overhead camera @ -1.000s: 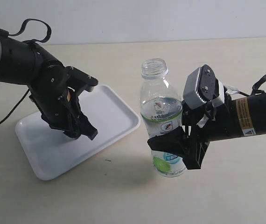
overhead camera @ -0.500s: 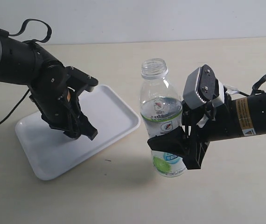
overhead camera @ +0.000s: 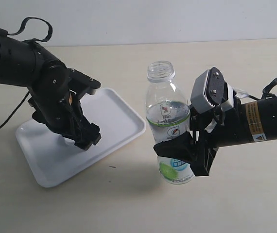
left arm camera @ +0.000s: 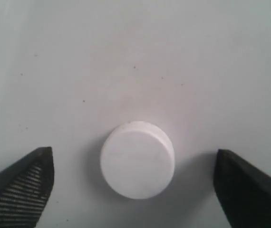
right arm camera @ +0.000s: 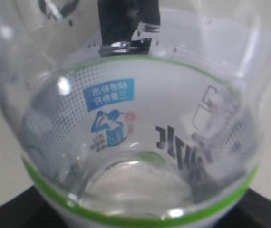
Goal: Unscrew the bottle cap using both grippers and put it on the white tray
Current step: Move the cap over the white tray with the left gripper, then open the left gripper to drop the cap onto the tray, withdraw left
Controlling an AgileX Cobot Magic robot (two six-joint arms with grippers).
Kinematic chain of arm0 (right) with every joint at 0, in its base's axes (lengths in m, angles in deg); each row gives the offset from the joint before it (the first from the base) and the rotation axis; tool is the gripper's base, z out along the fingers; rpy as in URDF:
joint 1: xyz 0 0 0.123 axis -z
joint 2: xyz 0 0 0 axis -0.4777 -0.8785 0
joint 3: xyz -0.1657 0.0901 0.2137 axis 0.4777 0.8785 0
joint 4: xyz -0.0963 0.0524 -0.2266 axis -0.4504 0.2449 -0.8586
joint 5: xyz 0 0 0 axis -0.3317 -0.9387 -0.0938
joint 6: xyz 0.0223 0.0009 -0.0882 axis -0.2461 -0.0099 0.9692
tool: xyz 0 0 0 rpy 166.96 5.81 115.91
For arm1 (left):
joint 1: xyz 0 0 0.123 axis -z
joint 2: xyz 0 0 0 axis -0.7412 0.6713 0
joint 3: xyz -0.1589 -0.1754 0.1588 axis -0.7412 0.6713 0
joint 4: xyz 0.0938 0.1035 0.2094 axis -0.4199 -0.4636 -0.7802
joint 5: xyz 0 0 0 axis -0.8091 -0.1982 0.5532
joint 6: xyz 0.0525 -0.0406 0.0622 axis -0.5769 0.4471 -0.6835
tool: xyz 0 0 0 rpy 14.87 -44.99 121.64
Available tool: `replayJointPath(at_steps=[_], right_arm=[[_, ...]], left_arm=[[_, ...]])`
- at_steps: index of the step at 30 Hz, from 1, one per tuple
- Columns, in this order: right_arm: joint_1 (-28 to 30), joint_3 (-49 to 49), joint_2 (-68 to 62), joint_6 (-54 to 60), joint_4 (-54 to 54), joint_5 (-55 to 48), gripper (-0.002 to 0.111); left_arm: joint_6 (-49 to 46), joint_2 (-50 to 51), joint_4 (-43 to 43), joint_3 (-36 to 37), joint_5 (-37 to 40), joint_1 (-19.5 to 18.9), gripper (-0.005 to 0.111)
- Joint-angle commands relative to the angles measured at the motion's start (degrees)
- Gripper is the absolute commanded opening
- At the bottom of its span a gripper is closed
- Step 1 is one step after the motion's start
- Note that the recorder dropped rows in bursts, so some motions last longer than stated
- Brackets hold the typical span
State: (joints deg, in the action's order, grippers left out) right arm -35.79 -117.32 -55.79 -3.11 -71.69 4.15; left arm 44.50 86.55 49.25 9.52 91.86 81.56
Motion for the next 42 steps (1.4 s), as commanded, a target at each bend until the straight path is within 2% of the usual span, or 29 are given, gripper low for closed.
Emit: replayJointPath(at_steps=[1,4,9,11,16,19,23,42], right_arm=[[-0.15,-0.14,0.51,0.34,1.28,1.66,0.000],[-0.15,0.74,0.51,4.36,6.01,1.66,0.000],[-0.15,7.49,0.51,22.26,28.22,3.80,0.000],[-0.15,9.21,0.51,25.21,29.36,7.75,0.000],[-0.15,11.02,0.51,29.93,29.14,9.96,0.000],[-0.15,11.98,0.39,32.95,29.76,12.98,0.000],[-0.15,11.98,-2.28,33.32,29.64,16.01,0.000],[-0.15,11.86,-8.88,36.40,31.31,18.28,0.000]], left_arm=[[1.12,-1.28,0.45,0.22,1.40,-0.08,0.088],[1.12,-3.66,1.57,0.22,1.24,-0.08,0.088],[1.55,-10.12,2.94,0.22,-1.71,-0.08,0.088],[1.55,-12.15,3.74,0.22,-3.28,-0.08,0.088],[1.55,-14.88,6.79,1.07,-5.03,0.03,0.088],[1.55,-18.23,7.41,6.59,-13.36,0.03,0.088],[1.12,-23.50,7.41,13.34,-20.80,0.03,0.088],[1.34,-47.51,10.79,24.01,-22.38,0.03,0.088]])
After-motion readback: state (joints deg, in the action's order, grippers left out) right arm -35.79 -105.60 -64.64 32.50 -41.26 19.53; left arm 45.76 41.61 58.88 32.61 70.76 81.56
